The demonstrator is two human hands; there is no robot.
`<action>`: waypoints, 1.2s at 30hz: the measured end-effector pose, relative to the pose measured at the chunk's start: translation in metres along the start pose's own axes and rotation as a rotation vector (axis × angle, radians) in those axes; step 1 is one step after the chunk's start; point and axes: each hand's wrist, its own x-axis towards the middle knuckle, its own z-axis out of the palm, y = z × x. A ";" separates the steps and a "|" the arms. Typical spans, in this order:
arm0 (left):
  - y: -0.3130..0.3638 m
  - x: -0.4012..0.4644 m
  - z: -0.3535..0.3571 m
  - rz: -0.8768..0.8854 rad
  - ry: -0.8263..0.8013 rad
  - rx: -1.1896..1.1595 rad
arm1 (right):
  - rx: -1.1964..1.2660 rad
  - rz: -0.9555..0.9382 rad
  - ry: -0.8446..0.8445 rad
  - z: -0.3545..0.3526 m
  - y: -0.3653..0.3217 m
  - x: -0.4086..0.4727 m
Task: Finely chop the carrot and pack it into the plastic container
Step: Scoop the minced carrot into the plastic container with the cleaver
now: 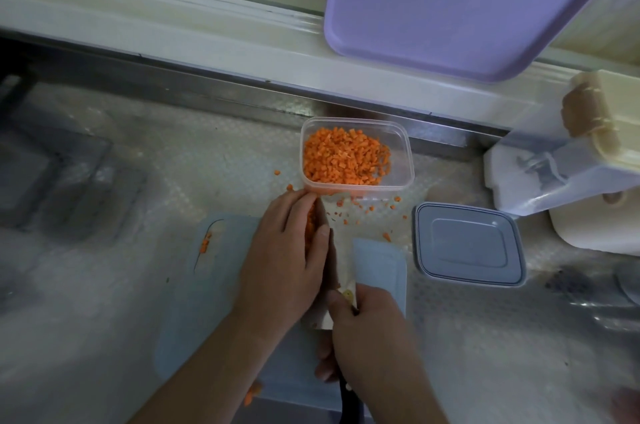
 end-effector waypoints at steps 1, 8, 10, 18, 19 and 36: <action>0.000 -0.001 0.001 0.002 0.004 -0.015 | 0.013 -0.004 -0.013 0.003 -0.001 0.000; -0.005 -0.007 -0.002 0.033 0.081 -0.125 | 0.164 -0.046 -0.136 0.008 0.001 -0.004; -0.002 -0.010 -0.006 0.056 0.106 -0.146 | 0.180 -0.069 -0.155 0.006 0.003 -0.008; 0.060 0.021 -0.033 0.221 0.192 -0.169 | 0.310 -0.170 -0.174 -0.032 -0.028 -0.032; 0.069 0.035 -0.033 0.250 0.192 -0.171 | 0.336 -0.194 -0.147 -0.040 -0.037 -0.031; 0.052 0.101 -0.029 0.229 0.101 0.051 | 0.129 -0.265 0.095 -0.087 -0.041 -0.001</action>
